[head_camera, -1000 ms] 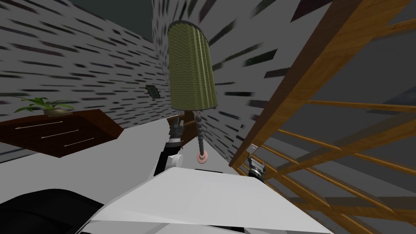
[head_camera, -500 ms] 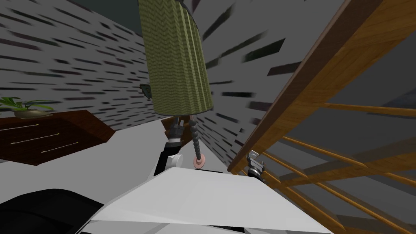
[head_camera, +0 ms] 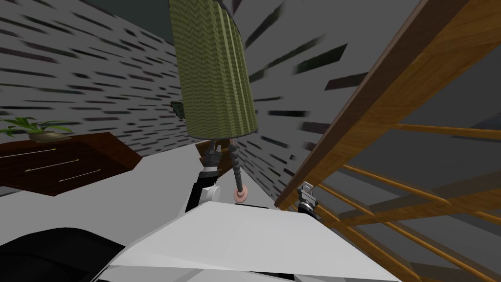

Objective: Pull the door open

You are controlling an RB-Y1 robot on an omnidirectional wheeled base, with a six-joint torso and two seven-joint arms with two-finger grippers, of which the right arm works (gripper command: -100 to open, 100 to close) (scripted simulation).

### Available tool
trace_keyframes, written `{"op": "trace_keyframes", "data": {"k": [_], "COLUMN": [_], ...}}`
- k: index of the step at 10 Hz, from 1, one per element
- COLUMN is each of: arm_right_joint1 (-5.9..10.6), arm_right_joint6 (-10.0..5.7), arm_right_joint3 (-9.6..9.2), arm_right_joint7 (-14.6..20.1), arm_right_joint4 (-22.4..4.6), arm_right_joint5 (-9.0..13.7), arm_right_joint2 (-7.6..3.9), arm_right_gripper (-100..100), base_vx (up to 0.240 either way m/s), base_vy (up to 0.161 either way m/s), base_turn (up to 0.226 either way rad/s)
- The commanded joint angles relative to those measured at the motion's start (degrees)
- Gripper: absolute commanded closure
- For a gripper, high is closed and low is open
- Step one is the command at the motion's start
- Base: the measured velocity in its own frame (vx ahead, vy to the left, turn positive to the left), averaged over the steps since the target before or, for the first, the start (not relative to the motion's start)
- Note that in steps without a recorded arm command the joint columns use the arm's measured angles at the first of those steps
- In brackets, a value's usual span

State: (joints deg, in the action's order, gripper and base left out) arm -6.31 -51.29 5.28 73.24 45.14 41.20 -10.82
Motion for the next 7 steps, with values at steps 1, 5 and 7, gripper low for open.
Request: {"op": "trace_keyframes", "data": {"k": [1,5,7], "arm_right_joint1": [-0.10,-0.05,-0.10], "arm_right_joint6": [-0.05,0.00,-0.01], "arm_right_joint3": [0.20,-0.14,-0.27], "arm_right_joint7": [0.0,0.2,0.4], "arm_right_joint4": [0.0,0.0,0.0], "arm_right_joint5": [0.1,-0.1,-0.1], "arm_right_joint2": [-0.18,-0.15,-0.28], "arm_right_gripper": [100,100,100], "base_vx": [0.000,-0.161,-0.192], "base_vy": [0.000,0.085,0.109], "base_turn": [0.000,0.042,0.035]}}
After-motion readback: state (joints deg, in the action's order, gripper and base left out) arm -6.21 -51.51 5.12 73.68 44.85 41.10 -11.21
